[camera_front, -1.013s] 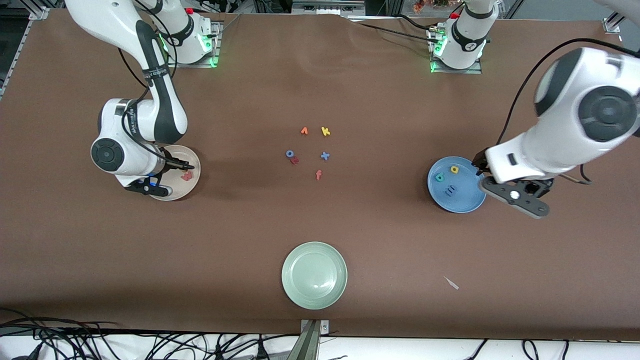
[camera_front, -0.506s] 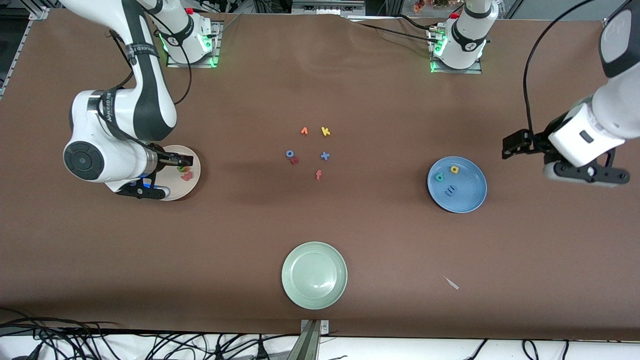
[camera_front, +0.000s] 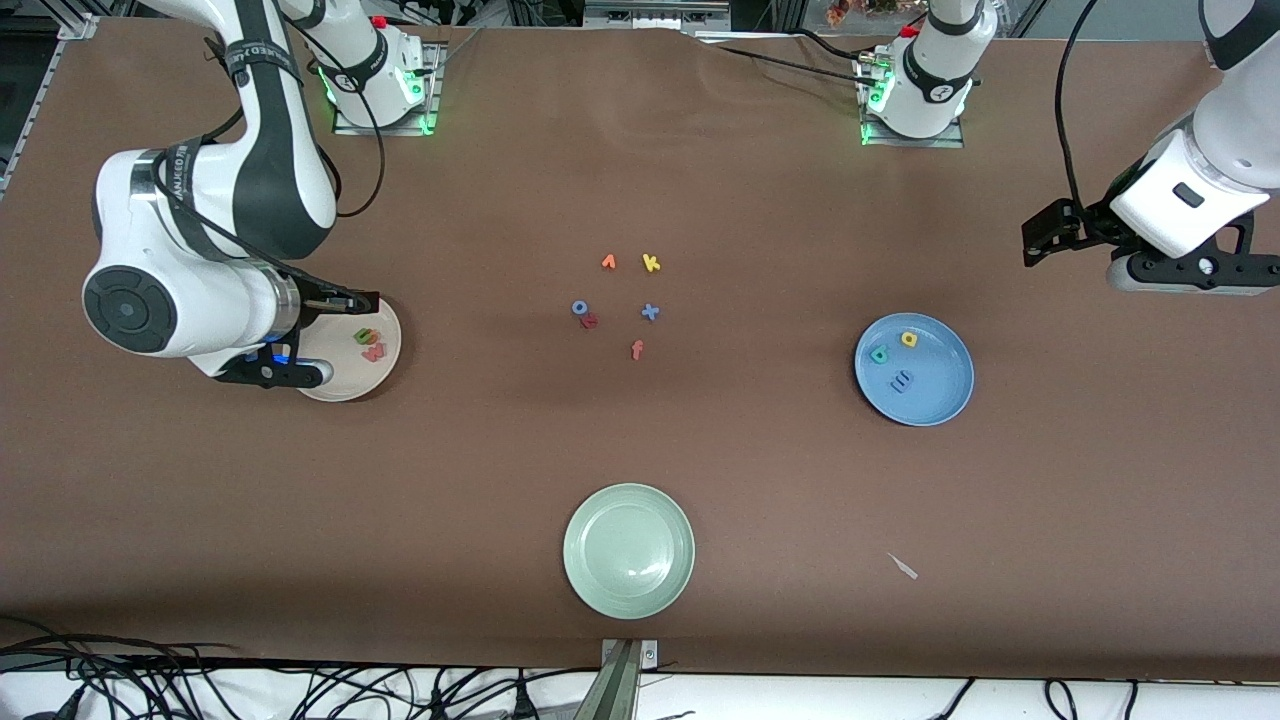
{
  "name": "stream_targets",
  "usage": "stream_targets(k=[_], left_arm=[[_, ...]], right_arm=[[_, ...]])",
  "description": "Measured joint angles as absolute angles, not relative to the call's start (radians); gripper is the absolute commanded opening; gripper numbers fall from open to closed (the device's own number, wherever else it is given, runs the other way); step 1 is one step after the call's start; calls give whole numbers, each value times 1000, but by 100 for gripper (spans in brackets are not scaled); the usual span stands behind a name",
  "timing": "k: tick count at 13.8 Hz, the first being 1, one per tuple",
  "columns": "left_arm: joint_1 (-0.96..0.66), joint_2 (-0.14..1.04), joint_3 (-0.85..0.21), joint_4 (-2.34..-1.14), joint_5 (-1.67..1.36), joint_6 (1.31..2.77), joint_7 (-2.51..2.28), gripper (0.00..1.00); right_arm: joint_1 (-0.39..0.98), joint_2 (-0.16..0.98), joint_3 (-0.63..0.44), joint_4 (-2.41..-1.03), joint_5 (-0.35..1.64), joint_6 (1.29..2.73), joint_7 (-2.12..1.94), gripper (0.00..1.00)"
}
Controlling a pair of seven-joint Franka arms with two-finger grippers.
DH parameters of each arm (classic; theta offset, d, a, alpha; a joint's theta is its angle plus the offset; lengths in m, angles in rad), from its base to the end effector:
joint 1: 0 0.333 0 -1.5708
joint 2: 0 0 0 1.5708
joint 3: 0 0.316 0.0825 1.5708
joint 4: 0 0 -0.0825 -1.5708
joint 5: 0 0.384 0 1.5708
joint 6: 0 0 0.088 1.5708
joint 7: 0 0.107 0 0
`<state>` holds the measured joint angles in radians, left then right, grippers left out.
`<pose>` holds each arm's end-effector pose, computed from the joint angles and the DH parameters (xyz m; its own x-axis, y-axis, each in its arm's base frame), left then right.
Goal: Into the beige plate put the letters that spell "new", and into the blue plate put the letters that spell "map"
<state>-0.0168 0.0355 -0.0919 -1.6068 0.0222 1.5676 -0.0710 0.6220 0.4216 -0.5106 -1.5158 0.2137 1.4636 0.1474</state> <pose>0.5593 -0.0578 0.5876 0.9966 -0.0375 -0.0730 -0.0394 -0.9989 -0.0241 0.6062 0.1341 0.4175 0.9128 -0.0705 -0.4023 -0.0516 -0.9970 0.0578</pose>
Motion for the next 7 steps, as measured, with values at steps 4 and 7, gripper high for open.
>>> stream_targets(k=[4, 7], left_arm=[[-17, 37, -84, -1617, 22, 1566, -60, 100], [-20, 37, -86, -1617, 22, 1569, -60, 100]], right_arm=[[586, 375, -471, -1504, 213, 1465, 143, 100], [379, 273, -267, -1506, 165, 1471, 123, 100]])
